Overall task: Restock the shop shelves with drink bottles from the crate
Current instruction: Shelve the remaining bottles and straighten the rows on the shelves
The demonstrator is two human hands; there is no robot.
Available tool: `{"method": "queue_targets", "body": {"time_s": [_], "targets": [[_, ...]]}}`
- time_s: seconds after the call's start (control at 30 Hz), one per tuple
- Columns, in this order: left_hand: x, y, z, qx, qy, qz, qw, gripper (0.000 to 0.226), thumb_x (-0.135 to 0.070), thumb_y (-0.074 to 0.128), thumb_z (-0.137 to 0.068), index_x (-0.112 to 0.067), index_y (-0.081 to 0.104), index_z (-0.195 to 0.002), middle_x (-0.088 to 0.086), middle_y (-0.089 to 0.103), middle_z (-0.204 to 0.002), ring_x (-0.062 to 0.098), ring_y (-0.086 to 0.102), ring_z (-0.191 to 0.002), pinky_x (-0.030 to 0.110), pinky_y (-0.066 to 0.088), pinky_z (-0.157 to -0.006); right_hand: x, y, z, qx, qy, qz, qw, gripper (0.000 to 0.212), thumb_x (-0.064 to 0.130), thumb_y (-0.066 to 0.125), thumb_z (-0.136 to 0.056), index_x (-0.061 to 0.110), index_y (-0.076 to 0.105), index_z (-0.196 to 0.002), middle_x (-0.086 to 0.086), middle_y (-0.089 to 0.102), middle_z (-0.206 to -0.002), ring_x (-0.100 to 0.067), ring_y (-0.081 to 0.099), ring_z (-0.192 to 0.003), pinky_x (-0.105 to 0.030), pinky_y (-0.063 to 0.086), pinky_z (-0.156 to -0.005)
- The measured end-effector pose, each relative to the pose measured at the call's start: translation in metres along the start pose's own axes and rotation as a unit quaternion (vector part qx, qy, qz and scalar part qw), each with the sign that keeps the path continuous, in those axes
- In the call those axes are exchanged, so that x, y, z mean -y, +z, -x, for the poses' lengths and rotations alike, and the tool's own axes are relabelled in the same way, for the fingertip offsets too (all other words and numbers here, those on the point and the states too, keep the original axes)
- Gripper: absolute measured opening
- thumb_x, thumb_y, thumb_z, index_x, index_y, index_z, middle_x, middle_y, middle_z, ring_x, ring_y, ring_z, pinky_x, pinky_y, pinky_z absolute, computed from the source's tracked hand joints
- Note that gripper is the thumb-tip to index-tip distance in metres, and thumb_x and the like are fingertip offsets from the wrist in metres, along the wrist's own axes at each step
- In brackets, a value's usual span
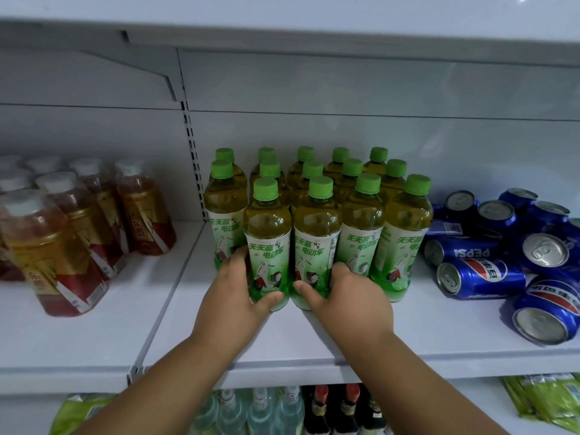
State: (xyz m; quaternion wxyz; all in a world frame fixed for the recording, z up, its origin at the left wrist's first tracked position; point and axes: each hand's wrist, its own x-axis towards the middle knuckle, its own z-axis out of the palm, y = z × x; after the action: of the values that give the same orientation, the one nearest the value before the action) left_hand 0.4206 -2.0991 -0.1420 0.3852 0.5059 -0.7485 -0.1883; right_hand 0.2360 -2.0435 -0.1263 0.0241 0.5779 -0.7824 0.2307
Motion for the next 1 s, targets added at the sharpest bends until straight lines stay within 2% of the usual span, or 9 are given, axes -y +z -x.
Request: {"method": "queue_targets", "body": {"time_s": [0.23,0.37,0.7,0.77,0.83,0.9,0.97,1.0], "targets": [[0.001,0.003,-0.001,-0.012,0.001,-0.004,1.000,0.077,-0.036,0.087,-0.073,-0.041,0.042,-0.134,-0.010,0.060,-0.130,0.016,0.062,-0.113,0.034,0.053,-0.084,0.001,-0.002,0.000,0.007,-0.001,0.003,1.000,0.056,0.080,0.045,-0.085,0.023,0.042,-0.088,0.008,0.043,-0.065,-0.021,0.048,-0.062,-0.027,0.025,-0.042],[0.001,0.004,-0.001,-0.014,0.001,-0.004,1.000,0.077,-0.036,0.086,-0.073,-0.039,0.042,-0.137,-0.008,0.059,-0.132,0.018,0.062,-0.114,0.037,0.054,-0.086,0.002,-0.002,0.000,0.010,-0.002,0.007,1.000,0.055,0.079,0.044,-0.086,0.023,0.041,-0.090,0.006,0.047,-0.069,-0.021,0.048,-0.063,-0.028,0.028,-0.044],[0.003,0.004,-0.001,-0.018,0.007,0.004,1.000,0.079,-0.037,0.086,-0.072,-0.042,0.041,-0.136,-0.009,0.059,-0.131,0.016,0.062,-0.113,0.034,0.054,-0.086,0.005,-0.004,-0.001,0.028,0.005,0.025,0.999,0.057,0.078,0.042,-0.088,0.021,0.039,-0.091,0.007,0.041,-0.067,-0.021,0.048,-0.065,-0.029,0.028,-0.044],[0.003,0.003,-0.001,-0.008,0.003,0.008,1.000,0.081,-0.037,0.087,-0.072,-0.039,0.042,-0.139,-0.009,0.058,-0.132,0.014,0.062,-0.114,0.036,0.056,-0.088,0.005,-0.007,0.001,0.035,0.008,0.021,0.999,0.058,0.079,0.041,-0.087,0.021,0.040,-0.085,0.007,0.043,-0.066,-0.020,0.047,-0.062,-0.028,0.027,-0.044],[0.000,0.002,0.007,-0.017,-0.012,0.026,0.999,0.083,-0.038,0.088,-0.073,-0.034,0.043,-0.142,-0.009,0.056,-0.130,0.005,0.060,-0.108,0.027,0.054,-0.088,0.007,-0.013,0.007,0.047,0.008,0.008,0.999,0.057,0.079,0.040,-0.088,0.023,0.036,-0.074,0.006,0.045,-0.062,-0.014,0.043,-0.055,-0.027,0.025,-0.043],[-0.005,-0.002,0.022,-0.066,-0.028,0.049,0.996,0.067,-0.047,0.079,-0.078,-0.033,0.045,-0.135,-0.014,0.055,-0.119,-0.005,0.057,-0.098,0.017,0.049,-0.081,0.011,-0.018,0.018,0.043,-0.033,-0.025,0.998,0.052,0.073,0.041,-0.092,0.027,0.032,-0.069,0.007,0.045,-0.058,-0.010,0.042,-0.051,-0.028,0.024,-0.043],[-0.011,-0.013,0.041,-0.135,-0.022,0.074,0.988,0.030,-0.056,0.062,-0.084,-0.046,0.049,-0.109,-0.019,0.057,-0.100,-0.004,0.057,-0.091,0.016,0.047,-0.074,0.020,-0.021,0.033,0.021,-0.119,-0.093,0.988,0.045,0.058,0.046,-0.098,0.028,0.031,-0.067,0.009,0.041,-0.054,-0.012,0.041,-0.048,-0.029,0.024,-0.044],[-0.016,-0.020,0.051,-0.159,-0.016,0.087,0.983,0.018,-0.055,0.056,-0.086,-0.046,0.050,-0.100,-0.018,0.059,-0.094,-0.002,0.059,-0.089,0.014,0.045,-0.070,0.024,-0.024,0.042,0.010,-0.163,-0.133,0.978,0.042,0.050,0.048,-0.098,0.027,0.033,-0.067,0.010,0.039,-0.054,-0.015,0.042,-0.048,-0.030,0.024,-0.045]]}}
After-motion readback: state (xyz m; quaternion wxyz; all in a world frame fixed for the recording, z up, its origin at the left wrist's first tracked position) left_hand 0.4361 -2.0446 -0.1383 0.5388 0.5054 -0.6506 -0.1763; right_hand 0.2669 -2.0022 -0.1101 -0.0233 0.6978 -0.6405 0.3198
